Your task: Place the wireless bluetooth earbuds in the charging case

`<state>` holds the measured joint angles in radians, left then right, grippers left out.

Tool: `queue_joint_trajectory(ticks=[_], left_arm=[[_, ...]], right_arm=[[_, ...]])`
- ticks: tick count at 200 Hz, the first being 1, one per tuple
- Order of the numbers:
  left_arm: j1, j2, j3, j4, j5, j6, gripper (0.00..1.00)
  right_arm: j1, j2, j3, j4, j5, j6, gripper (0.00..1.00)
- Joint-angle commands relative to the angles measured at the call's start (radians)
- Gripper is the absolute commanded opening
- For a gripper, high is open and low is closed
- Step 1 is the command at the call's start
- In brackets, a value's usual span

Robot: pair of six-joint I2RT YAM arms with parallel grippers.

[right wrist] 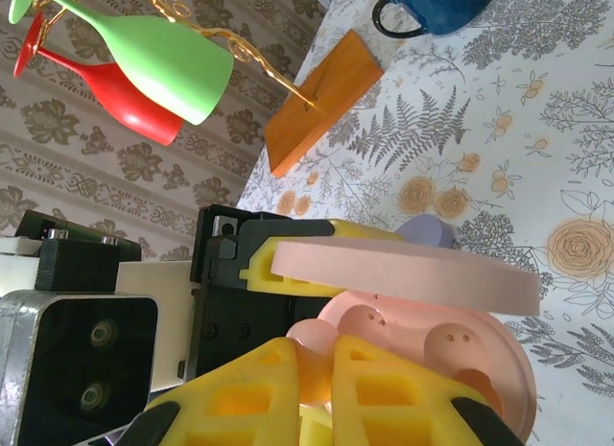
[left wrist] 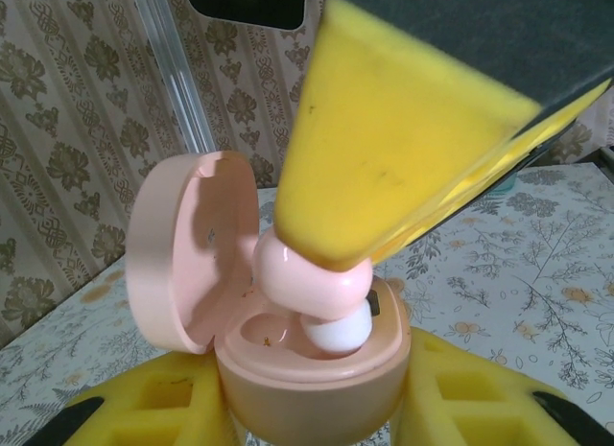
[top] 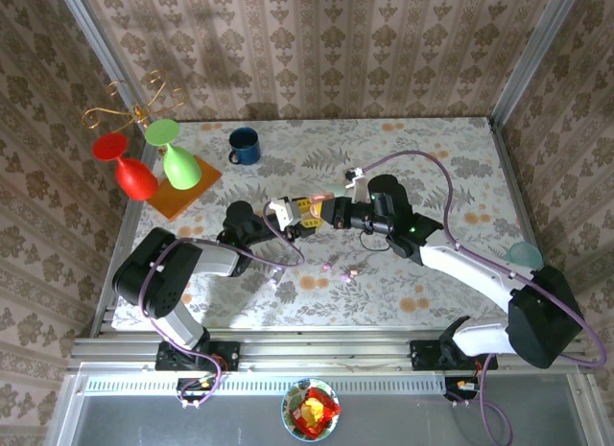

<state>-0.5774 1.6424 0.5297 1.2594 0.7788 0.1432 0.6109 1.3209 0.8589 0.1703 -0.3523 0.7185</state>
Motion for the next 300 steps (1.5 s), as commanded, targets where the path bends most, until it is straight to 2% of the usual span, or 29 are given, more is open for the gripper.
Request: queue_joint_trajectory(ticks=[1, 58, 124, 204, 256, 300], left_arm=[[-0.007, -0.030, -0.001, 0.035, 0.030, 0.019, 0.26], [-0.006, -0.037, -0.004, 0.035, 0.016, 0.020, 0.26], [-0.006, -0.045, -0.004, 0.035, 0.007, 0.018, 0.27], [0.020, -0.050, -0.020, 0.035, -0.019, 0.006, 0.26], [0.057, -0.085, -0.046, 0.035, -0.021, -0.007, 0.26], [0.079, -0.093, -0.052, 0.035, -0.013, -0.012, 0.26]], right_arm=[[-0.005, 0.023, 0.019, 0.008, -0.006, 0.009, 0.13], [-0.005, 0.028, 0.030, -0.009, -0.008, 0.006, 0.14], [-0.004, -0.011, 0.016, -0.057, 0.030, -0.013, 0.32], [-0.007, -0.145, -0.046, -0.091, 0.056, -0.102, 0.42], [-0.023, -0.280, -0.137, -0.346, 0.210, -0.104, 0.45], [-0.023, -0.206, -0.146, -0.540, 0.266, -0.027, 0.49]])
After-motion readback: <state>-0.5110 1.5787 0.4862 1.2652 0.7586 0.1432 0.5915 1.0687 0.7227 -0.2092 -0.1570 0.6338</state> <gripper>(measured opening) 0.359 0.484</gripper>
